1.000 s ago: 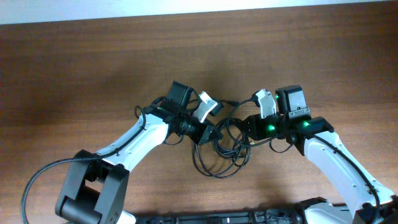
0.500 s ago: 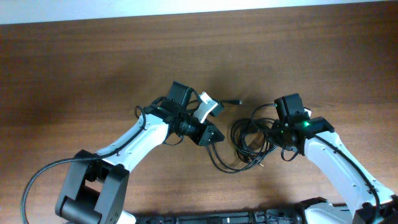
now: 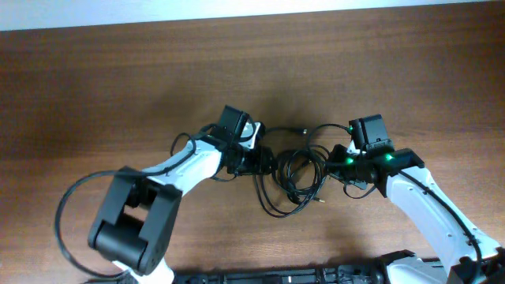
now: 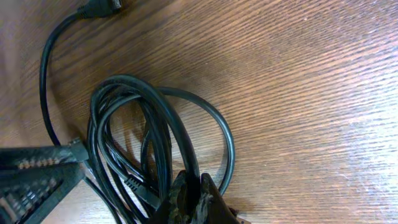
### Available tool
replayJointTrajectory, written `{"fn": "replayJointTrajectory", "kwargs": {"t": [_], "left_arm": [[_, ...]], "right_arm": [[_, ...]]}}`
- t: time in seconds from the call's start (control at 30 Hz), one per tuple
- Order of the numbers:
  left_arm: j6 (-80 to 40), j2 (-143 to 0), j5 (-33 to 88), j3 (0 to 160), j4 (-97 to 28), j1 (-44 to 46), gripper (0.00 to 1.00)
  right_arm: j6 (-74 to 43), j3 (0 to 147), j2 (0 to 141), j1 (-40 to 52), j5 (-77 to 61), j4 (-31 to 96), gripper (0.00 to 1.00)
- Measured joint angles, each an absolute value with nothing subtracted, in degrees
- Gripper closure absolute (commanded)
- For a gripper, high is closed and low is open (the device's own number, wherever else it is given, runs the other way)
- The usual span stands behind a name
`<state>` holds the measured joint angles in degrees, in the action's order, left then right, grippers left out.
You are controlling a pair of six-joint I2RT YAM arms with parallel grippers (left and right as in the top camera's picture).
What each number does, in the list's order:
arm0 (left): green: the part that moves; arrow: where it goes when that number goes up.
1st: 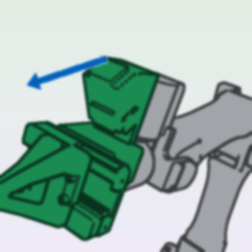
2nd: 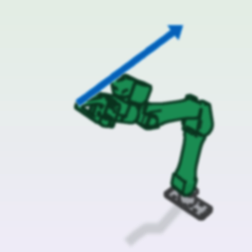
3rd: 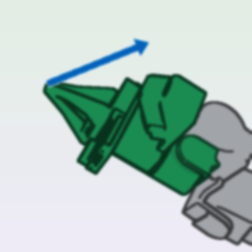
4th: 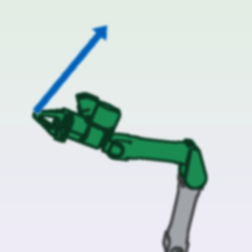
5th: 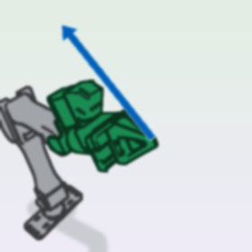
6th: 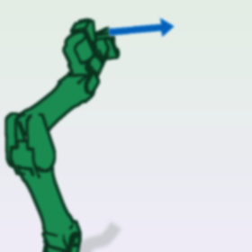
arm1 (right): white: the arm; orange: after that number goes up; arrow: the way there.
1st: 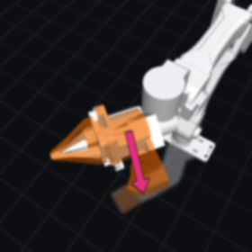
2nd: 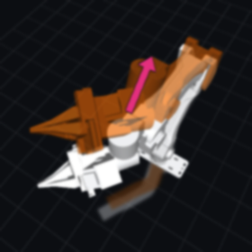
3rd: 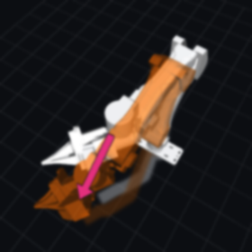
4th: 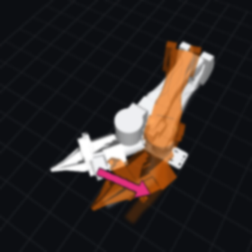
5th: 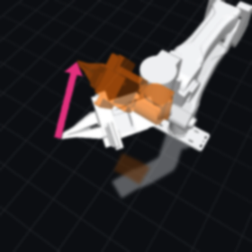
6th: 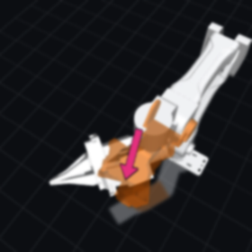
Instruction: Untangle cables
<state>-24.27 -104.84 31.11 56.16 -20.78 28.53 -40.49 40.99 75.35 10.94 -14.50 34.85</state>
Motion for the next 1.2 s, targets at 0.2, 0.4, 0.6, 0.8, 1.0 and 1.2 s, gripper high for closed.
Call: {"fn": "replayJointTrajectory", "kwargs": {"t": [0.2, 0.4, 0.6, 0.8, 1.0, 1.2], "left_arm": [[-25.85, -106.39, 34.30, 56.16, -18.63, 28.53, 0.42], [-26.22, -106.52, 40.95, 56.16, -13.02, 28.58, 0.42], [-27.35, -106.52, 35.70, 56.38, -16.36, 32.45, 0.47], [-27.51, -98.50, 34.04, 56.38, -18.61, 26.46, 0.34], [-34.85, -98.02, 33.04, 56.58, -26.63, 34.22, 0.34], [-41.67, -98.02, 28.82, 56.03, -28.10, 36.82, 0.34]], "right_arm": [[-40.51, 40.99, 75.35, 10.94, -14.50, 34.79, 0.96], [-40.51, 40.99, 75.35, 10.94, -14.50, 35.03, 0.96], [-40.21, 40.99, 75.35, 10.94, -14.52, 35.55, 0.96], [-39.88, 40.99, 75.35, 10.94, -14.50, 35.94, 0.96], [-39.81, 40.99, 75.35, 10.94, -14.50, 35.99, 0.96], [-39.81, 40.99, 75.35, 10.94, -14.48, 36.49, 0.96]]}}
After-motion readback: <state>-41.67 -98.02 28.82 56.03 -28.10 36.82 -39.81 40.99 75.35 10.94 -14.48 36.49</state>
